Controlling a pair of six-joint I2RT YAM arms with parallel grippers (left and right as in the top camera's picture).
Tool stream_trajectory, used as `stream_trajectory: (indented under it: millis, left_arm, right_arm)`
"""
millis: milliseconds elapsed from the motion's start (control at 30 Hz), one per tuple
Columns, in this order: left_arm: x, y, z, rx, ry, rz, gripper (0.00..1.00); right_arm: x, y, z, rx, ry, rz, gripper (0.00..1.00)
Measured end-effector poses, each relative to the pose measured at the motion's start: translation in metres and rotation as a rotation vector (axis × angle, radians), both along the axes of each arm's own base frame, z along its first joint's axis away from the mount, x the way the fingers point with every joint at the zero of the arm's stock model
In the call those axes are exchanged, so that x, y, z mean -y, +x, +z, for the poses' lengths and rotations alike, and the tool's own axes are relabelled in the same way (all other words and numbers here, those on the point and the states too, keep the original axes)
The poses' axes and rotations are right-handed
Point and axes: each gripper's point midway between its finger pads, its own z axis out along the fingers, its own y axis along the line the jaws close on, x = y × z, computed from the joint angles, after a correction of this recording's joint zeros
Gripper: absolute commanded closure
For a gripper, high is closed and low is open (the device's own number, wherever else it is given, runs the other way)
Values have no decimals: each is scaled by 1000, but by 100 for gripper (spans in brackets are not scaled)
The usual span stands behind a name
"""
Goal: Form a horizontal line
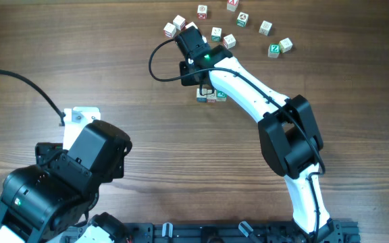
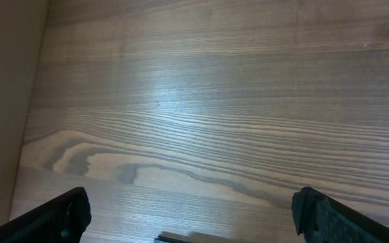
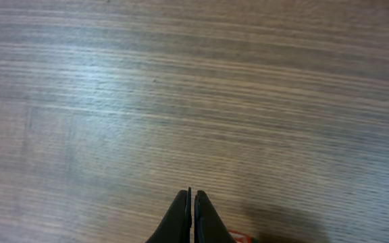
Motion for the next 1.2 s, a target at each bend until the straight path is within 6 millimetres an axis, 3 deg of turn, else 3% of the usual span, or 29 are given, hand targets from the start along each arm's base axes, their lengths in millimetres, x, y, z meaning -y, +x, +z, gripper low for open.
stream_trajectory:
  millis: [367,1200]
  left_arm:
    - [0,0,0,0,0,0,0]
    - [0,0,0,0,0,0,0]
  right_arm:
    - [13,-11,-20,-62,-67,-21,96]
    - [22,-26,-25,-127,-99,-33,95]
